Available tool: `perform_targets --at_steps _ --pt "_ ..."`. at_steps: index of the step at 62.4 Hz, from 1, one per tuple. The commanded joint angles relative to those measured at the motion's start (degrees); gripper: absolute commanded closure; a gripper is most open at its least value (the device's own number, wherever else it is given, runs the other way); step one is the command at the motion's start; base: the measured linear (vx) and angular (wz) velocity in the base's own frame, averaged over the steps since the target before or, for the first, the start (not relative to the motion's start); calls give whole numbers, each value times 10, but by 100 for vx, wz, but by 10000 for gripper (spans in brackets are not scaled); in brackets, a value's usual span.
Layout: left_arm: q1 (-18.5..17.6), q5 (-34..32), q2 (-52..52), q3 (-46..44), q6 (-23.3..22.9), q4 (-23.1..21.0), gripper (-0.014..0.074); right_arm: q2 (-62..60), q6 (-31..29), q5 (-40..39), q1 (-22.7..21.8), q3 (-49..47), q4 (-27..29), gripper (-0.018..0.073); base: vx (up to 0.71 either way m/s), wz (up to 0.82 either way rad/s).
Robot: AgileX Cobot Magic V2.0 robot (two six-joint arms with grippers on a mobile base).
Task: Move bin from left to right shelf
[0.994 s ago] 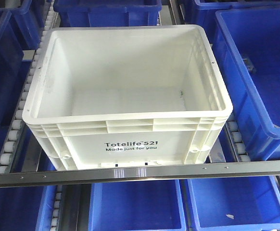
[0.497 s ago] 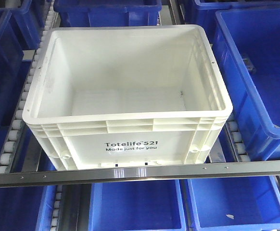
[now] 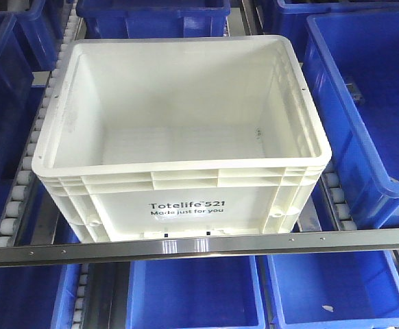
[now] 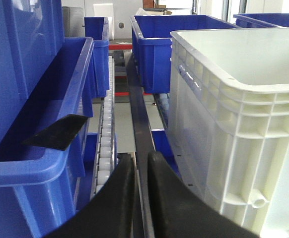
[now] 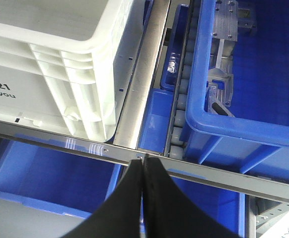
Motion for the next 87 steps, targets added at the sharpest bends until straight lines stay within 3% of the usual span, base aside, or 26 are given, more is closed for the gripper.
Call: perform_targets --at_steps 1,87 --pt "4 -39 -12 -12 -38 31 540 1 -3 -32 0 -14 -15 568 0 0" --pt "4 -39 -11 -13 -31 29 540 1 -3 -33 0 -14 -15 568 0 0"
